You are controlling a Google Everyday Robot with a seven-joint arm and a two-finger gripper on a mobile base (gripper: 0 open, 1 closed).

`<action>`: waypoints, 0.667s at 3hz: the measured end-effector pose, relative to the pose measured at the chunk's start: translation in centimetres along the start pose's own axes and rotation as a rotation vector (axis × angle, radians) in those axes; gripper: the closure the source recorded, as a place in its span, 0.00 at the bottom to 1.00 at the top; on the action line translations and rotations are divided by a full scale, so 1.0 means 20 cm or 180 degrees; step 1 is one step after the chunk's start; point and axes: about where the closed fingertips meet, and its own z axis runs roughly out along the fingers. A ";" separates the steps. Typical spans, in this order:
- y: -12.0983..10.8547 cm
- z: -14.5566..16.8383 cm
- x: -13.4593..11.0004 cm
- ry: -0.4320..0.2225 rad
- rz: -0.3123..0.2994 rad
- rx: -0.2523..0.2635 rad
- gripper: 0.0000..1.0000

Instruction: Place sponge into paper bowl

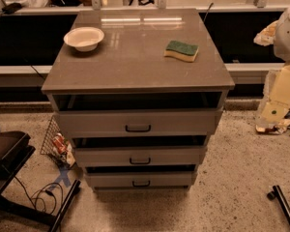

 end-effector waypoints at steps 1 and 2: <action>0.00 0.00 0.00 0.0000 0.0000 0.0000 0.00; -0.06 0.01 0.01 -0.0110 0.0023 0.0157 0.00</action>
Offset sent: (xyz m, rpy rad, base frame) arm 0.0349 -0.0174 -0.0036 0.0760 -0.1592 -0.0262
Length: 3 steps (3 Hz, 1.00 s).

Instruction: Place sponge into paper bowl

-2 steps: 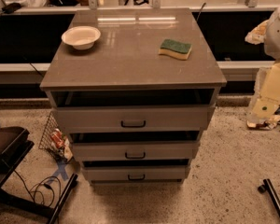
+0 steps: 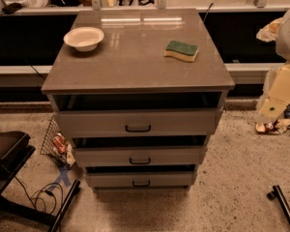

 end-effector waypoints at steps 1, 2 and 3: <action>-0.10 0.04 0.04 -0.0185 0.0081 0.0285 0.00; -0.21 0.08 0.07 -0.0418 0.0174 0.0589 0.00; -0.39 0.14 0.15 -0.0779 0.0339 0.0912 0.00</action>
Offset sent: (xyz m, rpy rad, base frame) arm 0.0800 -0.0464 -0.0103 0.1995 -0.3767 -0.1062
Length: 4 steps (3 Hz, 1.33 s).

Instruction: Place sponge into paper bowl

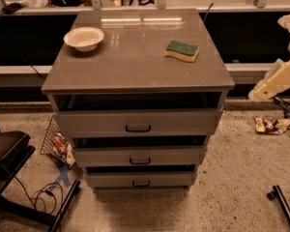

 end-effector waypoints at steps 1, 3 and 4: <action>-0.18 0.13 0.07 -0.0357 0.0240 0.0150 0.00; -0.38 0.33 0.09 -0.0778 0.0511 0.0149 0.00; -0.44 0.40 0.03 -0.0889 0.0495 0.0049 0.00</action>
Offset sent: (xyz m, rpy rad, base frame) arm 0.1386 -0.0627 -0.0209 0.4255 -0.1615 -0.0532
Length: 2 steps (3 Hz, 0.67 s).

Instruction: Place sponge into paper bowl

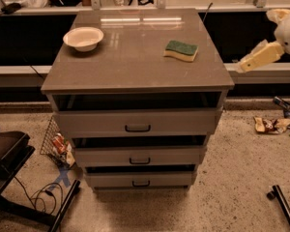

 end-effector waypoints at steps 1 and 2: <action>0.02 0.36 0.00 -0.0176 0.0120 -0.0570 0.00; 0.10 0.70 0.02 -0.0303 0.0320 -0.1131 0.00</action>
Offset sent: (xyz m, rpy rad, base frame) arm 0.1817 0.0719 -0.0045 0.2852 0.1089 0.3366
